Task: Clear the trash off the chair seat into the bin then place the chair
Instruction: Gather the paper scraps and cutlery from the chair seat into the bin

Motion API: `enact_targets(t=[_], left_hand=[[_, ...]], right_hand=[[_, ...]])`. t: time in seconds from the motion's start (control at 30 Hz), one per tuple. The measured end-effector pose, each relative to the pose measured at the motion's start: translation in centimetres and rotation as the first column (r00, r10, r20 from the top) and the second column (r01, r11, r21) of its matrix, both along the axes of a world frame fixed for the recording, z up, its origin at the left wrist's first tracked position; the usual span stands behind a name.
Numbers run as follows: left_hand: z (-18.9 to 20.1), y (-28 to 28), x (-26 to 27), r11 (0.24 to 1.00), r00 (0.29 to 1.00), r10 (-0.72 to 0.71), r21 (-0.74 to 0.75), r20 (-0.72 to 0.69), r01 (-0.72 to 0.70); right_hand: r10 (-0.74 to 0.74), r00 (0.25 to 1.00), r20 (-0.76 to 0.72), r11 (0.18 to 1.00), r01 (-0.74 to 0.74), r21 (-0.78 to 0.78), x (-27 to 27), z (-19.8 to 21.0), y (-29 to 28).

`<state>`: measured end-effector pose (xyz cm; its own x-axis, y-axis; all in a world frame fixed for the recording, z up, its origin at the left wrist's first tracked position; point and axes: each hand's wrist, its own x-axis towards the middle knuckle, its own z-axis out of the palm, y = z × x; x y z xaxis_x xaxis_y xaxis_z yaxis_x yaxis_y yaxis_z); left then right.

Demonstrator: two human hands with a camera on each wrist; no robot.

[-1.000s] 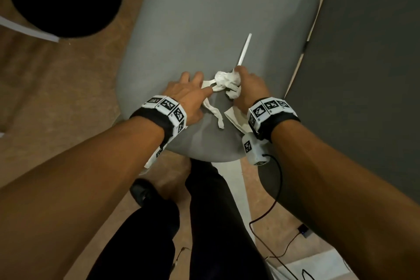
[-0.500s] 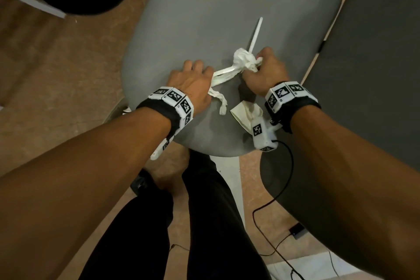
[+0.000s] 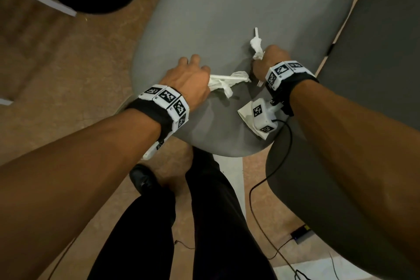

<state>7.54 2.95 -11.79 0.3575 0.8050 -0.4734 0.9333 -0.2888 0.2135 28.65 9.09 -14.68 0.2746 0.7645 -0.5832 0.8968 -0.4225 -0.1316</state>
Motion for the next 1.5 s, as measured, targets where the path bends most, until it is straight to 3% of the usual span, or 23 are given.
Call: enact_targets(t=[0.1,0.23,0.37,0.47,0.57,0.67,0.8,0.93,1.1,1.27,1.37,1.5], left_hand=[[0.2,0.2,-0.5,0.999,0.998,0.038,0.007,0.053,-0.039],[0.4,-0.2,-0.8,0.999,0.994,0.012,0.035,0.113,-0.016],[0.7,-1.5,-0.9,0.999,0.988,-0.007,0.054,0.155,-0.001],[0.2,-2.1,-0.6,0.995,0.986,-0.096,-0.014,0.139,0.099],[0.0,-2.3,0.4,0.962,0.967,-0.246,-0.106,0.063,0.252],[0.0,-2.1,1.7,0.968,0.977,-0.212,-0.142,-0.029,0.206],[-0.3,-2.0,2.3,0.969,0.99,-0.137,-0.211,-0.035,0.127],[0.7,-2.7,1.2,0.984,0.991,-0.131,-0.12,0.036,0.134],[2.4,-4.8,-5.8,0.999,0.958,0.042,-0.035,0.285,-0.033],[2.0,-10.2,-15.4,0.967,0.895,0.255,-0.071,0.365,-0.246],[-0.6,-13.9,-19.6,0.891,0.808,0.453,-0.146,0.376,-0.431],[-7.2,-17.4,-22.1,0.797,0.755,0.602,-0.247,0.26,-0.551]], right_hand=[[-0.017,1.0,0.0,1.0,0.017,0.025,0.3,1.5,-0.7],[0.054,0.998,0.021,0.99,-0.051,-0.132,0.0,3.5,-3.4],[0.127,0.991,0.03,0.964,-0.116,-0.241,-0.8,3.0,-6.9],[0.158,0.985,0.074,0.965,-0.138,-0.224,-1.6,2.4,-9.9],[0.089,0.991,0.1,0.975,-0.066,-0.214,-2.1,1.2,-11.4],[0.107,0.99,0.09,0.968,-0.083,-0.239,-2.1,0.7,-10.8],[0.062,0.997,0.041,0.97,-0.05,-0.239,-0.6,1.7,-10.6],[-0.015,0.998,-0.062,0.988,0.005,-0.156,-1.1,3.2,-11.0],[-0.148,0.947,-0.285,0.989,0.142,-0.041,-5.9,5.9,-12.2],[-0.087,0.839,-0.538,0.993,0.029,-0.114,-15.0,7.4,-15.7],[-0.036,0.81,-0.585,0.975,-0.1,-0.198,-20.2,4.6,-18.1],[0.02,0.856,-0.517,0.924,-0.213,-0.318,-24.6,-2.7,-21.3]])
